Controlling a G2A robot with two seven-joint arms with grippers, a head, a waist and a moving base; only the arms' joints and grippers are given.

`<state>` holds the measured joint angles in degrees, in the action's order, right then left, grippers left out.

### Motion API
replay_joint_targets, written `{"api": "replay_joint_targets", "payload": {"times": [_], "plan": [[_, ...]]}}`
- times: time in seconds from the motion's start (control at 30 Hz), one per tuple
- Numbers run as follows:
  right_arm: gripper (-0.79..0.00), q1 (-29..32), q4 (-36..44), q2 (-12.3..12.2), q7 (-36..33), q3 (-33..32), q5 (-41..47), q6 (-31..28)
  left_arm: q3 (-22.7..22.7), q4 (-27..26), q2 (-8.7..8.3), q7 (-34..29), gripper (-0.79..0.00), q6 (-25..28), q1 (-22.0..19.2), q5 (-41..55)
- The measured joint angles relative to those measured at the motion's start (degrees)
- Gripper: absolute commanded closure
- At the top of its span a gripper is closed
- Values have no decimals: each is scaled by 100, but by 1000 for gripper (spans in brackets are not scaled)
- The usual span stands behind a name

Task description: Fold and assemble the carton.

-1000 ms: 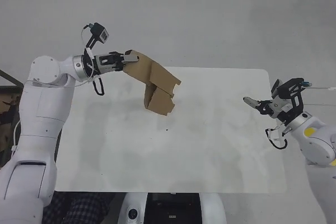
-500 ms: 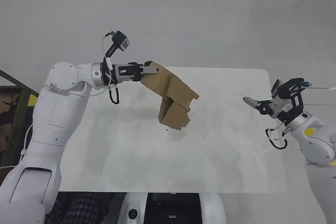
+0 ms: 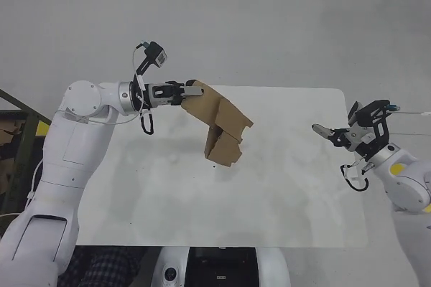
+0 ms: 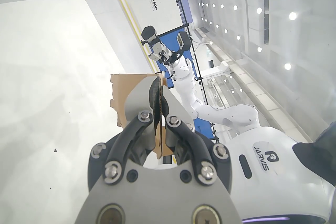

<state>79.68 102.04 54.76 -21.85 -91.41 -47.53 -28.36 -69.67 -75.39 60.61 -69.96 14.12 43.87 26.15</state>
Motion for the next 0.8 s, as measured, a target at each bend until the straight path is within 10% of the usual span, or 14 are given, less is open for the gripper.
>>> {"api": "replay_joint_targets", "payload": {"times": [0.33,0.8], "plan": [[-785,47,-18,11,11,57,121,-8,0,0,0,0,0,0,0,0],[-785,30,-585,101,-1434,994,3829,-451,0,0,0,0,0,0,0,0]]}}
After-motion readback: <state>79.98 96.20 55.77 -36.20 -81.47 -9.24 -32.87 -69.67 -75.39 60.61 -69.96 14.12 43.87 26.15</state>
